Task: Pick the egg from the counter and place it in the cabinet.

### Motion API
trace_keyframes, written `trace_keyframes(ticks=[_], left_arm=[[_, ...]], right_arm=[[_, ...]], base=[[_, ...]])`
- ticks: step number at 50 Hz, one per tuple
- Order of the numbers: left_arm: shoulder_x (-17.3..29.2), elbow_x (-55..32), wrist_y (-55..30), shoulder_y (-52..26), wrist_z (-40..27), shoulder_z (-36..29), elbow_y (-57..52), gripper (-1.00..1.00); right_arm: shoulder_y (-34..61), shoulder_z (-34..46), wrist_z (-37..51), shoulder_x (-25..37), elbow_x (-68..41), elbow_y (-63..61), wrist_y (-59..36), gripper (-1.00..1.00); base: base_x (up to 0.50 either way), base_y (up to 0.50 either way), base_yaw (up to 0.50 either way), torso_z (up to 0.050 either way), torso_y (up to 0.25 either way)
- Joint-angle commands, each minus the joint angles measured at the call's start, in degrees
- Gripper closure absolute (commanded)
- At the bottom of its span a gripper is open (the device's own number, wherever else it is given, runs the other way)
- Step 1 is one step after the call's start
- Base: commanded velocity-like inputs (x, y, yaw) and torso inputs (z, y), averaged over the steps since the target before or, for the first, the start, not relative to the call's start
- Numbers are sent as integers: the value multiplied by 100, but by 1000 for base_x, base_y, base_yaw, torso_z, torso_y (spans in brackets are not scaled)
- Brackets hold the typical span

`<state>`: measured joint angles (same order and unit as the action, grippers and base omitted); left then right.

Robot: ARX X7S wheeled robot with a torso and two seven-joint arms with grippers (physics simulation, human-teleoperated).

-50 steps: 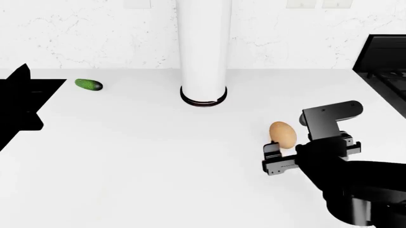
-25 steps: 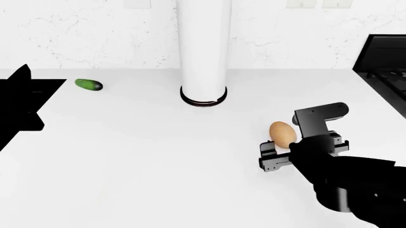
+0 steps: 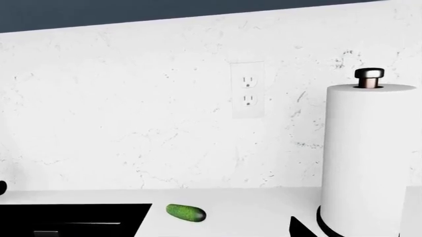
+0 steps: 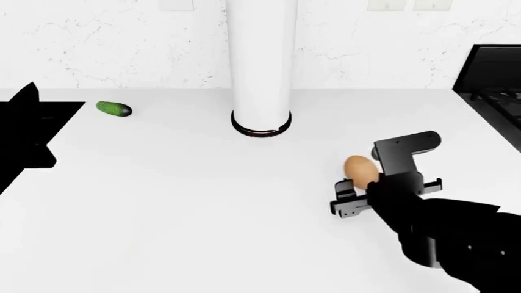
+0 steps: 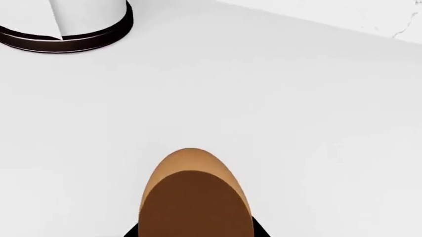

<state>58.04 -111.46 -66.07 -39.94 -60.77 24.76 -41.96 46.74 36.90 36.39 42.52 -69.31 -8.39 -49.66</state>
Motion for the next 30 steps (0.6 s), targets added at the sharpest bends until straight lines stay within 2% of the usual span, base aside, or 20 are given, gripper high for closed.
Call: trace_keyframes(ticks=[1,10,18,24,30], left_arm=[[-23,51,-10,95,58,99,-16,-100],[-27,77,-9,170,95,207,-16,-100],[26,74,48,62,80,94,14,-100],[50,73,79,14,88,57,23,-100],[63,64,94,33,98,92,19,-100]], right_arm=[[-11,20,-84,77,-8,-267,9,100],[199,-641,984,804,-1157,-1939,-257,100],[1047,-1141,2238,1353,-2796,-3044,-472,100],[1867,-1256,2941,1460,-3737,-3558,-470,100],[2887,-1201,3465,1280,-4393,-3782,-492,100]], base=[[0,0,0,0,0],[0,0,0,0,0],[0,0,0,0,0],[0,0,0,0,0],[0,0,0,0,0]])
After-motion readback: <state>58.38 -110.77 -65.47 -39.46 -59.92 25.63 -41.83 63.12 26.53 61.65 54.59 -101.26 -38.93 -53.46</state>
